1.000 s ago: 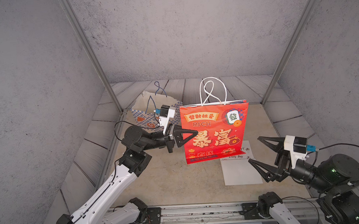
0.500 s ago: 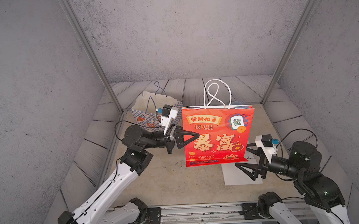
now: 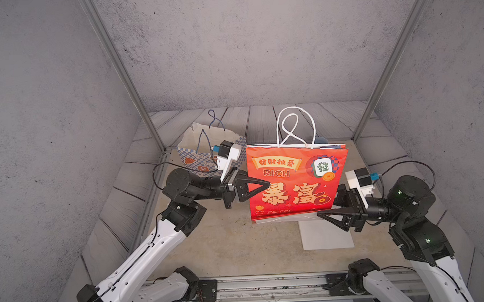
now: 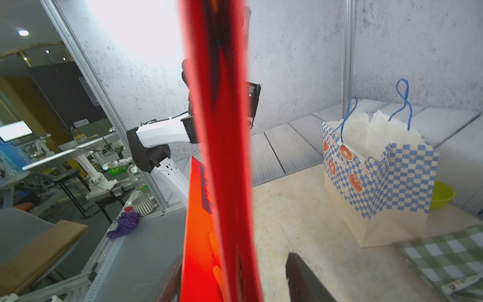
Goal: Put away the paper bag
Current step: Press the paper bag.
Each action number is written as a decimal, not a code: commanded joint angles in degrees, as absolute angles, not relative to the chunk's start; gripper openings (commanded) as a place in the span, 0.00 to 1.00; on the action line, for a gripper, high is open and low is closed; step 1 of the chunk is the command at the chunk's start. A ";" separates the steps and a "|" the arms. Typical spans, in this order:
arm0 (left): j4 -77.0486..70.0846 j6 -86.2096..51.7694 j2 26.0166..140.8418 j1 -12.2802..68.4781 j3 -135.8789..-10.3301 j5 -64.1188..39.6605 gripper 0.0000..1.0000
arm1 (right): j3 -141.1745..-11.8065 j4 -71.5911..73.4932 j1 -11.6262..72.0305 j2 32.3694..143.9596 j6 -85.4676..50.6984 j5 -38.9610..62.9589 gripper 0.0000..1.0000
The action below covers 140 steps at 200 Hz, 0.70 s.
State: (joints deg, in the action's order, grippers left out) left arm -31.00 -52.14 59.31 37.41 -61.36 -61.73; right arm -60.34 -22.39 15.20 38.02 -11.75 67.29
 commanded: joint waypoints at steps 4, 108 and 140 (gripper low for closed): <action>-33.21 -52.60 59.26 37.79 -63.00 -61.43 0.00 | -60.83 -20.56 15.38 38.28 -12.40 69.08 0.48; -36.38 -56.26 60.20 38.89 -63.93 -60.99 0.00 | -60.64 -16.69 15.46 40.80 -12.22 70.04 0.49; -36.27 -56.48 60.24 39.37 -64.07 -60.81 0.00 | -61.59 -15.89 15.44 41.88 -11.93 70.13 0.38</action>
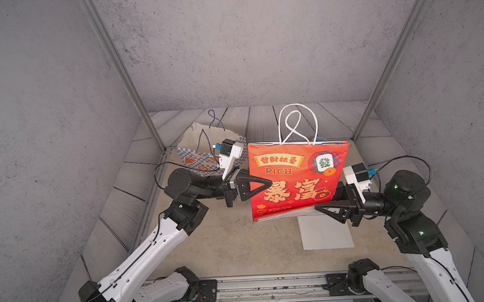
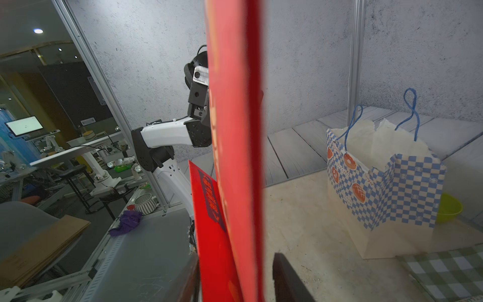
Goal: Put away the paper bag
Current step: Press the paper bag.
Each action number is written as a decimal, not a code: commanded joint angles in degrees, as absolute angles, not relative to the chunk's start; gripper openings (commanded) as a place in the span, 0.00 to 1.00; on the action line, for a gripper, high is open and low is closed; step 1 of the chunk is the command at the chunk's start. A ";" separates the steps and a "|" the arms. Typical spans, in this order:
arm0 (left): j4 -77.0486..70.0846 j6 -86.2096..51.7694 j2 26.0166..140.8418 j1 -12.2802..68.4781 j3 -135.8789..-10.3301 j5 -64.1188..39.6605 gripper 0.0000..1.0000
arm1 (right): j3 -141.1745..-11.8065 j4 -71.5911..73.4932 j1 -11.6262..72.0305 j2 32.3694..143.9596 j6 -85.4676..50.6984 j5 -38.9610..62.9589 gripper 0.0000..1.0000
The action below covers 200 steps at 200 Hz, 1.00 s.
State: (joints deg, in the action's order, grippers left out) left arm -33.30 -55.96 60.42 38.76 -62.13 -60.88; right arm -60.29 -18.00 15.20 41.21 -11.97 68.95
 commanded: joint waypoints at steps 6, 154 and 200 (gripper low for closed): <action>-36.19 -56.49 60.34 39.37 -63.99 -60.89 0.00 | -61.74 -15.41 15.45 41.99 -12.27 70.27 0.35; -12.82 -30.11 50.71 35.85 -59.01 -49.92 0.99 | -63.64 -14.84 15.42 40.61 -14.99 68.64 0.00; -15.54 -30.75 47.69 35.59 -51.76 -58.02 0.99 | -66.78 -16.64 15.47 41.67 -14.21 68.38 0.00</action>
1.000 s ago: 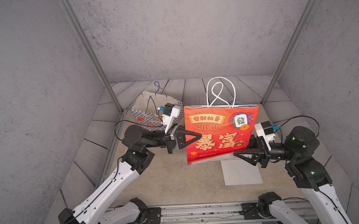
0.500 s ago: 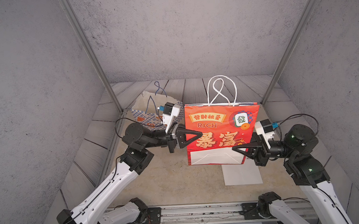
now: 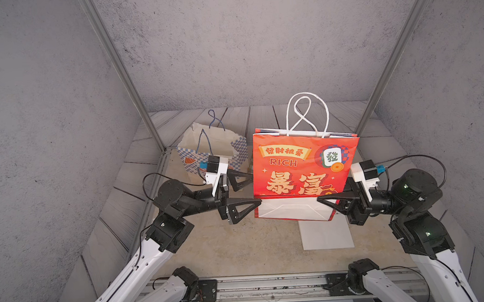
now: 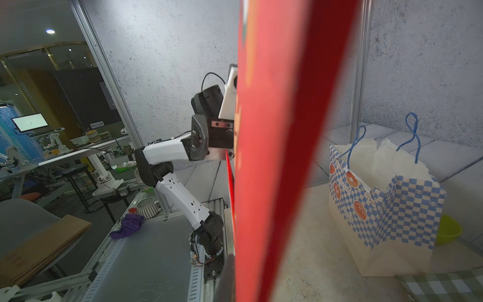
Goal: Put away the paper bag
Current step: Press the paper bag.
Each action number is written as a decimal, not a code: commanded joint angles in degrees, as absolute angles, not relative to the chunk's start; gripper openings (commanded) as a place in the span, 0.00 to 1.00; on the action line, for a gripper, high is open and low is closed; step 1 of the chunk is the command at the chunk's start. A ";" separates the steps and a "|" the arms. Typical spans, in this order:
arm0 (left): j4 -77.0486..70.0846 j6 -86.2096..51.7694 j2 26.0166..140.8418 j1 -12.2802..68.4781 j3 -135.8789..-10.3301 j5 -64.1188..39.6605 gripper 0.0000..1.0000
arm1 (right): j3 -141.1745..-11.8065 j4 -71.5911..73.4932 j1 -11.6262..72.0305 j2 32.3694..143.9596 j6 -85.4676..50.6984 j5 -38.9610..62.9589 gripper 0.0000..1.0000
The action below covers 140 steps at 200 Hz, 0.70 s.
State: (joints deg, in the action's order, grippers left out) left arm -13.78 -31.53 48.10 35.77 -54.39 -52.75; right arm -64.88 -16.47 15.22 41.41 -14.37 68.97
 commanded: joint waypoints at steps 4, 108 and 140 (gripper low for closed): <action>-16.47 -31.31 47.91 35.62 -51.45 -58.66 0.99 | -66.88 -16.55 15.44 41.74 -14.37 68.38 0.00; -19.47 -25.96 52.12 39.38 -51.34 -59.57 0.75 | -65.88 -13.86 15.46 43.59 -16.23 69.52 0.00; -19.25 -25.73 52.86 39.41 -52.51 -58.61 0.50 | -65.80 -14.02 15.46 43.83 -16.35 69.58 0.00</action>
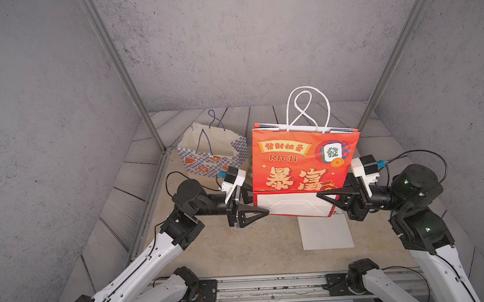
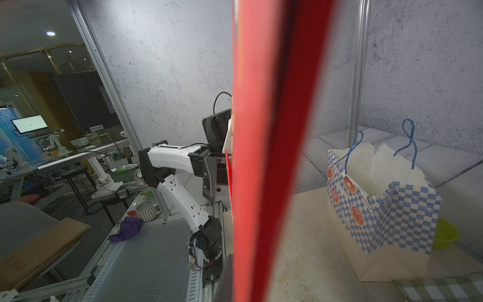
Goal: Put away the paper bag
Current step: Press the paper bag.
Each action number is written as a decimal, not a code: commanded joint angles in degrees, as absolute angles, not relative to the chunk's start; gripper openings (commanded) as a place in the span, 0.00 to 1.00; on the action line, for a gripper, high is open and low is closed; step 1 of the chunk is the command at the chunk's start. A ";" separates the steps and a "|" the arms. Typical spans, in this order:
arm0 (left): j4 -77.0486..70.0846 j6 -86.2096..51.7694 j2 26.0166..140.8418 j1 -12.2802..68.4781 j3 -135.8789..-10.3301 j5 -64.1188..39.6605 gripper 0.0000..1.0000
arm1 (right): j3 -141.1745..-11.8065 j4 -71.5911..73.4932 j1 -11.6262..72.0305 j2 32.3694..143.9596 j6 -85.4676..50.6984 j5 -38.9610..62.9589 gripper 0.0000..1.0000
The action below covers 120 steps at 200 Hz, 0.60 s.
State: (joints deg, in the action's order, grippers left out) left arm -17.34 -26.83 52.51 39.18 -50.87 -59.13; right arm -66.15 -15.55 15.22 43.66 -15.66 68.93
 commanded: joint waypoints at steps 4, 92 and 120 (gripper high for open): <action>-19.25 -25.62 52.92 39.43 -52.64 -58.62 0.47 | -65.83 -14.04 15.47 43.79 -16.35 69.53 0.00; -14.45 -24.28 53.89 39.44 -56.17 -58.37 0.08 | -65.83 -16.93 15.47 44.03 -14.47 69.61 0.00; -14.07 -24.61 53.61 39.46 -56.93 -56.36 0.58 | -66.18 -17.91 15.46 44.03 -14.02 69.61 0.00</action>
State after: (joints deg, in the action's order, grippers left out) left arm -13.89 -24.77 54.06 39.29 -54.52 -57.93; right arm -66.13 -16.58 15.22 43.94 -15.07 68.90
